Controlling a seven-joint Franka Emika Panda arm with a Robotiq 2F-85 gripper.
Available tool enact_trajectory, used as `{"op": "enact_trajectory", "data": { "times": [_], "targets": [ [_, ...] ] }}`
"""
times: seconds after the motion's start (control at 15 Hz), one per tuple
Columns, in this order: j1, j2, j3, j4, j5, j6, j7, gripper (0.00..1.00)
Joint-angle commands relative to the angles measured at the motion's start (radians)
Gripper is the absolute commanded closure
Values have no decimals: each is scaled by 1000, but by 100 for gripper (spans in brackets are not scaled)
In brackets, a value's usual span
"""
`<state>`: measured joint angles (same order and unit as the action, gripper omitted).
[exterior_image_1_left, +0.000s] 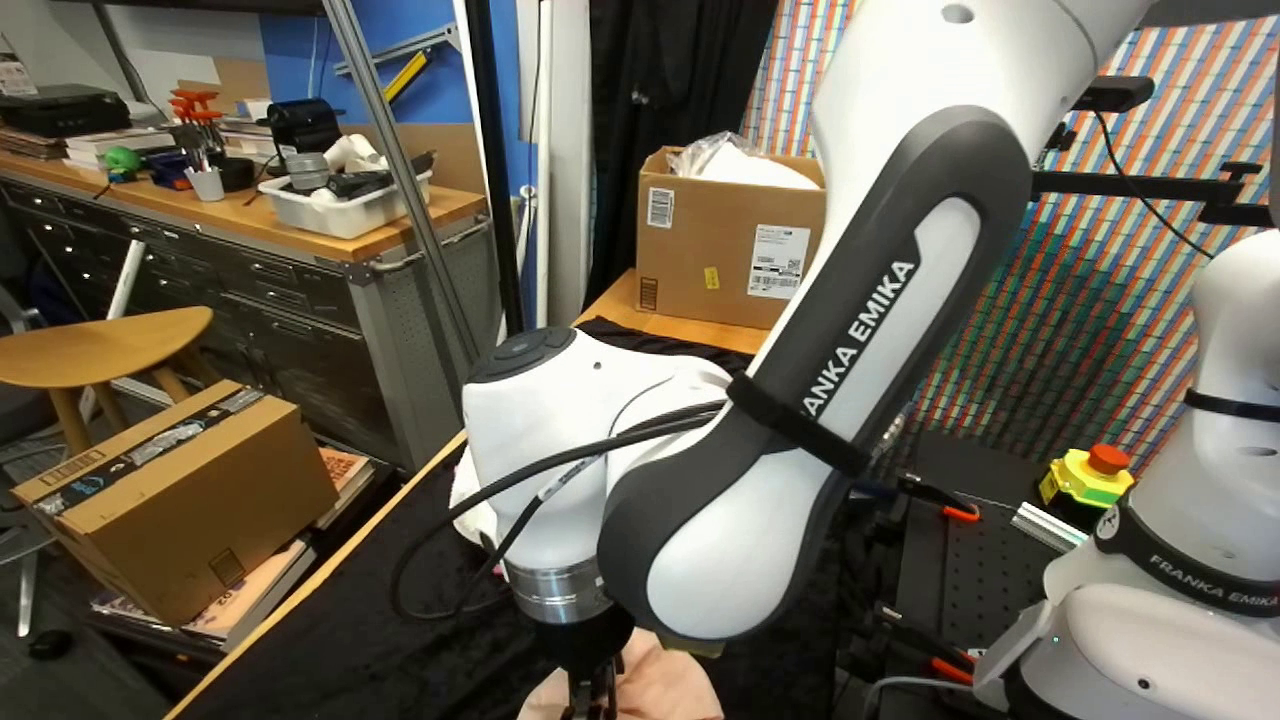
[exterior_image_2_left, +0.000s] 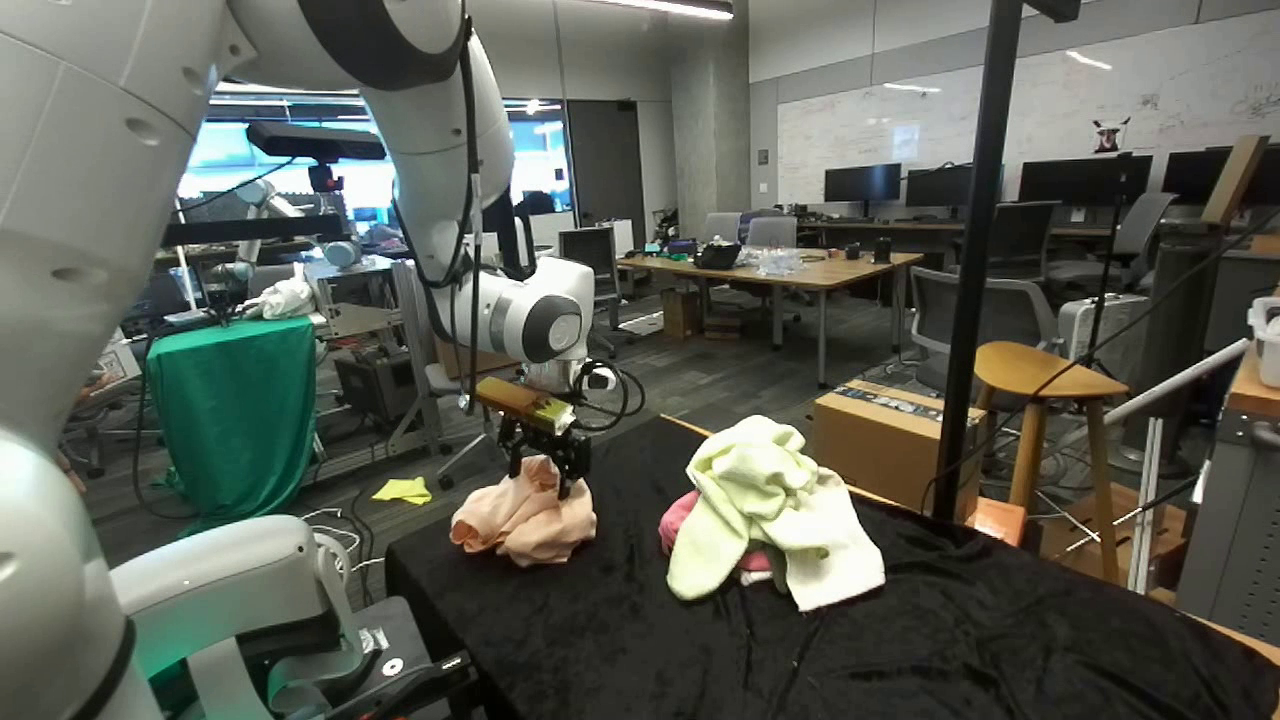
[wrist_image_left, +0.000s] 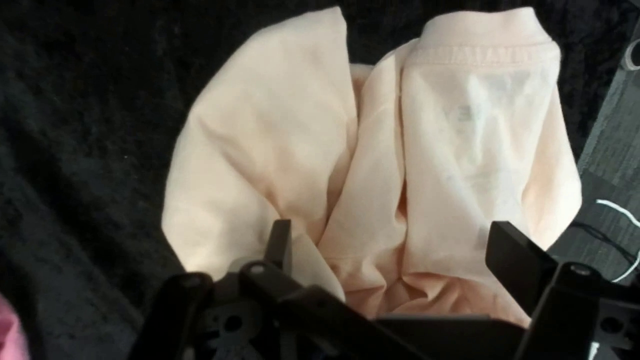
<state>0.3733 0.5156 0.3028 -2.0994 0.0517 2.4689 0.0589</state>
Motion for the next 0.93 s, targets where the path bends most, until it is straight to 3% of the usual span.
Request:
{"op": "enact_trajectory", "data": {
  "times": [0.0, 0.87],
  "targets": [
    [5, 8, -10, -4, -52, 30, -55, 0],
    [-9, -52, -53, -35, -196, 87, -113, 0]
  ]
}}
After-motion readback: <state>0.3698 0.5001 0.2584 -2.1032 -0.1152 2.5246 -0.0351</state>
